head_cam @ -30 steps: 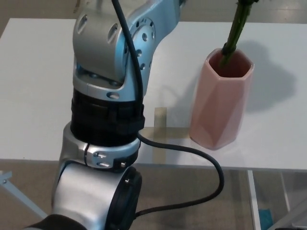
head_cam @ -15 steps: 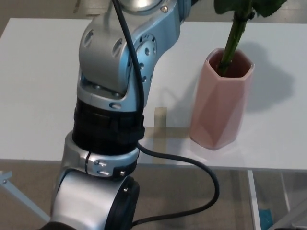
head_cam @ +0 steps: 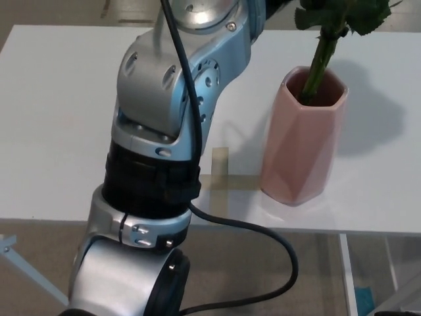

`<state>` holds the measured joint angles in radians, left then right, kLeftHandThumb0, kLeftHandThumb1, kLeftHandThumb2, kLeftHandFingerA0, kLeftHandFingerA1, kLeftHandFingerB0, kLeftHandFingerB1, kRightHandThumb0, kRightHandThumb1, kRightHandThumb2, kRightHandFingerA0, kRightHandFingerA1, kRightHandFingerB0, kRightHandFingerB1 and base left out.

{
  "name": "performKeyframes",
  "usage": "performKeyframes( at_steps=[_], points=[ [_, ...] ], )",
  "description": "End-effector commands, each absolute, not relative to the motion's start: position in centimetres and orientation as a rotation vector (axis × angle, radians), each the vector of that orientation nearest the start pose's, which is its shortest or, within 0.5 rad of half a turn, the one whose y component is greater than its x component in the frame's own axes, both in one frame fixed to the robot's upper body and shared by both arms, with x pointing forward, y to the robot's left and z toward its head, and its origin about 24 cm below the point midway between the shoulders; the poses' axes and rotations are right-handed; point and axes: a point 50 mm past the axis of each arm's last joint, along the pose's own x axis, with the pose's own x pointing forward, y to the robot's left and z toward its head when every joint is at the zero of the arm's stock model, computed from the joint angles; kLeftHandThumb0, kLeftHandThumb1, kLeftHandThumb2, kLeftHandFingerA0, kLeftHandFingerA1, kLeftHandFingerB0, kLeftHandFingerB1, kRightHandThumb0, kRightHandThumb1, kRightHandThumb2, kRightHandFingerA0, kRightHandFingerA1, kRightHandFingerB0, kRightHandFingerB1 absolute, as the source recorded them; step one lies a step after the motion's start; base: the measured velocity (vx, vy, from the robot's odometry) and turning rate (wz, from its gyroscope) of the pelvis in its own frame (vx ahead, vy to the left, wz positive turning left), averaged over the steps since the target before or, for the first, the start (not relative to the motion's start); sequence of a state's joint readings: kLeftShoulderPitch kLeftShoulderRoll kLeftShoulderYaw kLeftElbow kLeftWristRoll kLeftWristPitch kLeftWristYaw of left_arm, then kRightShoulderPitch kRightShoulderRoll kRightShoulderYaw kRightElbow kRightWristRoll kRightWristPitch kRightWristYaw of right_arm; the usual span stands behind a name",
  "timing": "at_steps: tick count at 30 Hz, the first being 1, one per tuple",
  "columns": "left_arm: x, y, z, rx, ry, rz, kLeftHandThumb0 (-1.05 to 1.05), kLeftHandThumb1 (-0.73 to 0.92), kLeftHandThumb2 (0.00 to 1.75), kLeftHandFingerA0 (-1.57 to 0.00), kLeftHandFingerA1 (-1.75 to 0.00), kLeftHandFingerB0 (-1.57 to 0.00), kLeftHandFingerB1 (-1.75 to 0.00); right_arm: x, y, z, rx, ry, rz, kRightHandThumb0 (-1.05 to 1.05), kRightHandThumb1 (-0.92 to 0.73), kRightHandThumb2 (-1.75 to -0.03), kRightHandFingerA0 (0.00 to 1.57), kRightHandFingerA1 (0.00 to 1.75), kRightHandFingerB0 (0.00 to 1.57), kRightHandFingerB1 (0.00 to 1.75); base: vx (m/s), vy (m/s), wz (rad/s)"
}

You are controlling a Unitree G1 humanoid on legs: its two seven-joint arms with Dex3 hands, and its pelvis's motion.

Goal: Use the left hand to pick up the rose and then lift and insert it into the pink vase.

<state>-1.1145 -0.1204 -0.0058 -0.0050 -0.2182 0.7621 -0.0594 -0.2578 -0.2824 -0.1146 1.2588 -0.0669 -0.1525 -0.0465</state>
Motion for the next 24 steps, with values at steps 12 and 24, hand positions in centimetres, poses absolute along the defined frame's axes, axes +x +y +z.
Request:
performKeyframes(
  at_steps=[12,24],
  points=[
    [32.4,-1.1,29.7,-0.066,-0.295,-0.625,-0.18,0.83,0.66,-0.95,-1.36,-0.82,-0.86,20.0,-26.4,-11.1,-0.263,0.839,-0.220,-0.27,-0.57,-0.56,0.69,0.50,0.62,0.46,0.00,0.000,0.00],
    [33.0,-1.0,28.7,-0.066,-0.266,-0.623,-0.19,0.83,0.65,-0.98,-1.31,-0.80,-0.88,20.1,-26.3,-11.1,-0.262,0.833,-0.210,-0.27,-0.57,-0.55,0.69,0.50,0.62,0.46,0.00,0.000,0.00]
  ],
)
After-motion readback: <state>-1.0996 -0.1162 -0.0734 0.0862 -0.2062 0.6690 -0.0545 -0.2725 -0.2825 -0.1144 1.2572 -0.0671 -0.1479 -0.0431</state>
